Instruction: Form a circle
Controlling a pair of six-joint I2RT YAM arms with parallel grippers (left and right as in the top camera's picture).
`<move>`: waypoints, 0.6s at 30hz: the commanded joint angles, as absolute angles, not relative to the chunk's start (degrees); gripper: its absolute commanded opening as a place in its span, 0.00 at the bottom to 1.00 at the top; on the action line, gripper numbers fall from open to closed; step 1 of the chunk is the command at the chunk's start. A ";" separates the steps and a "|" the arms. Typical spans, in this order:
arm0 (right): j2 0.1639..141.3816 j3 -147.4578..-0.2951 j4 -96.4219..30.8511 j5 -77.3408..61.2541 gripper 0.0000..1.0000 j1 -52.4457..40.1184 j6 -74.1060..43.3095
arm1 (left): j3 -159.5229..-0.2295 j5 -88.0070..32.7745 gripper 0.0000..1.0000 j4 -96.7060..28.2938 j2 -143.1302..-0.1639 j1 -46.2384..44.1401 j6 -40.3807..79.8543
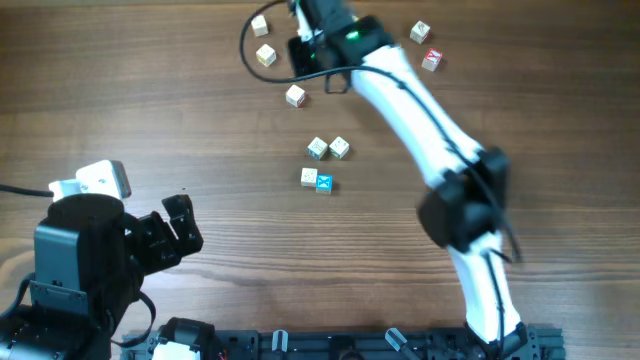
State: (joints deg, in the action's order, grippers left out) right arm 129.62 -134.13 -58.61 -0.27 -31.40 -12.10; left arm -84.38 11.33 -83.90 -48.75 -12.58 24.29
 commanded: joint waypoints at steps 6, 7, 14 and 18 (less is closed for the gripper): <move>111.24 -136.07 -88.77 11.16 0.15 -31.16 -17.10 | -84.33 12.08 1.00 -83.85 -48.69 -12.19 24.62; 111.24 -136.03 -91.42 11.16 0.15 -31.16 -18.96 | -84.33 12.08 1.00 -83.85 -48.69 -12.19 24.62; 111.55 -124.14 -88.09 10.13 0.14 -31.16 -27.40 | -84.33 12.08 1.00 -83.88 -48.69 -12.19 24.62; 111.55 -106.98 -76.75 7.92 0.13 -31.16 -31.81 | -84.33 12.08 1.00 -83.85 -48.69 -12.19 24.62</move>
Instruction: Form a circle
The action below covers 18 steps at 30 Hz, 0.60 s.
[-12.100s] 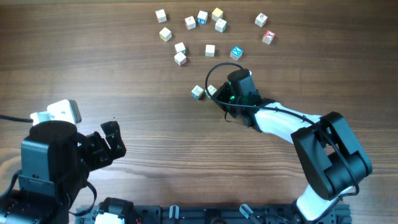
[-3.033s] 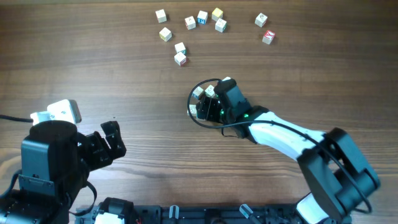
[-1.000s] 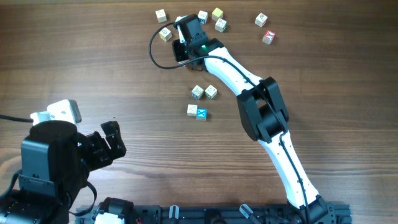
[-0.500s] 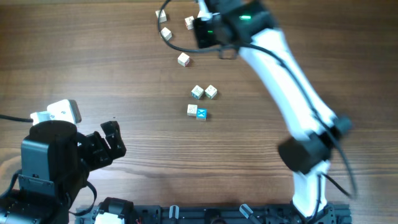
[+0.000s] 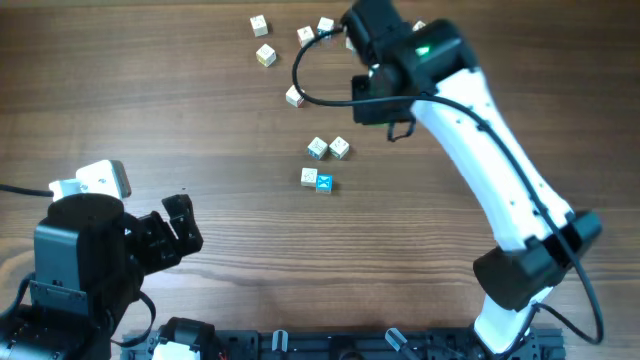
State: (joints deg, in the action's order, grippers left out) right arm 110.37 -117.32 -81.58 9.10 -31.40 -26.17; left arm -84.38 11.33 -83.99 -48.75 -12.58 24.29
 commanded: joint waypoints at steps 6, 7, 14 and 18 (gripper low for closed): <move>111.55 -82.70 -49.71 -7.16 0.13 -31.18 -33.04 | -84.33 12.08 1.00 -83.88 -48.69 -12.21 24.62; 111.55 -79.44 -45.69 -7.16 0.13 -31.18 -35.16 | -84.33 12.08 1.00 -83.88 -48.69 -12.19 24.62; 111.55 -70.76 -33.65 -4.34 0.14 -31.18 -45.78 | -84.33 12.08 1.00 -83.88 -48.69 -12.19 24.62; 111.55 -70.76 -32.14 -4.12 0.26 -31.18 -46.52 | -84.33 12.08 1.00 -83.85 -48.69 -12.19 24.62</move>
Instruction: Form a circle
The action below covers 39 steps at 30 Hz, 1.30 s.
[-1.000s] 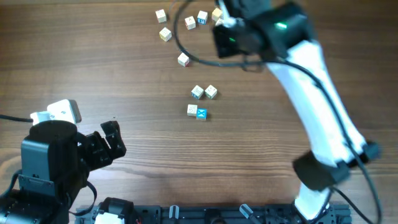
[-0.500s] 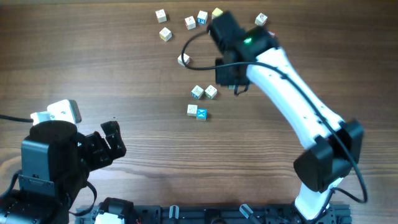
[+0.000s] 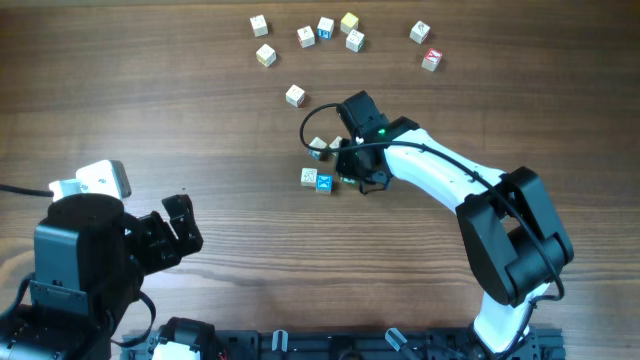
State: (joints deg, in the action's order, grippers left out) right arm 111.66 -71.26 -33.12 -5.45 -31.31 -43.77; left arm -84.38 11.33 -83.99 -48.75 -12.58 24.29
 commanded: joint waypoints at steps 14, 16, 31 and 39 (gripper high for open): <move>111.53 -70.83 -30.20 -4.14 0.51 -31.16 -46.59 | -84.33 12.08 1.00 -83.85 -48.69 -12.21 24.62; 111.53 -71.05 -30.24 -6.20 0.54 -31.16 -46.61 | -84.33 12.08 1.00 -83.88 -48.69 -12.19 24.62; 107.42 -77.25 -37.80 -4.82 0.64 -28.82 -45.32 | -84.33 12.08 1.00 -83.88 -48.69 -12.19 24.62; 107.31 -75.07 -46.57 5.69 0.06 -28.80 -55.72 | -84.33 12.08 1.00 -83.85 -48.69 -12.19 24.62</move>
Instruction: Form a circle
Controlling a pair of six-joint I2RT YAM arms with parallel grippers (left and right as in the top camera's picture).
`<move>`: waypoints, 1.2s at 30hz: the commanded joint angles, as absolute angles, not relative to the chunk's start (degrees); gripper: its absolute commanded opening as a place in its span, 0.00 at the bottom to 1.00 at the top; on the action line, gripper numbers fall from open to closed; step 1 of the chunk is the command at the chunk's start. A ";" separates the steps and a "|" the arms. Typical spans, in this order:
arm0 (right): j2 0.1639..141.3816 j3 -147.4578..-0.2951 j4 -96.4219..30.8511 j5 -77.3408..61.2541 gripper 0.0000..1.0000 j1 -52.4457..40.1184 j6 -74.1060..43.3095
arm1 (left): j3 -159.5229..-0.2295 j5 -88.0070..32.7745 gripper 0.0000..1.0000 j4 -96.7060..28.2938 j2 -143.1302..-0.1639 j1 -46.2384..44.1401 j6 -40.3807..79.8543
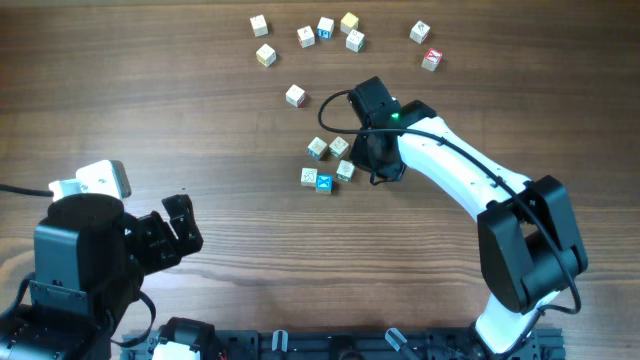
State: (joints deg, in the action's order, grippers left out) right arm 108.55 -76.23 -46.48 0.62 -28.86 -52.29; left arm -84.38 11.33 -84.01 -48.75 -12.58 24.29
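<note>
Several small wooden cubes lie on the table. One loose group sits mid-table: two cubes side by side (317, 148) (339, 146), a pale cube (309, 176) touching a blue-faced cube (324, 183), and one more cube (345, 170) just right of them. A single cube (295, 95) lies above the group. More cubes form a row at the far edge (325, 27), and a red-marked cube (431, 59) lies far right. My right gripper (378, 165) hangs just right of the group, open and holding nothing. My left gripper (183, 224) rests open near its base at the left.
The left arm's bulky base (75, 260) fills the near-left corner. The right arm's white links (470, 180) stretch from the near right across the table's right half. A black rail (330, 345) runs along the front edge.
My right gripper was down over the right side of the mid-table group. It now sits a little to the right, and a cube lies free at the group's lower right. The left arm has not moved.
My right arm first reached to the far edge among the top cubes. It then stood right of them, then down at the mid-table group. Now it has drawn back, and the group has one cube more than at the start. The left arm stayed parked.
</note>
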 commanded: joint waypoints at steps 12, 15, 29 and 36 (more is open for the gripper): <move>107.46 -64.66 -31.92 2.22 0.04 -30.22 -57.67 | -84.33 12.08 1.00 -83.88 -48.69 -12.19 24.62; 107.46 -62.96 -29.34 1.41 0.05 -30.20 -57.65 | -84.33 12.08 1.00 -83.85 -48.69 -12.19 24.62; 107.46 -62.96 -23.88 -2.02 0.04 -31.51 -50.59 | -84.33 12.08 1.00 -83.85 -48.69 -12.19 24.62; 107.46 -62.96 -24.51 -2.07 0.05 -31.55 -51.33 | -84.33 12.08 1.00 -83.85 -48.69 -12.21 24.62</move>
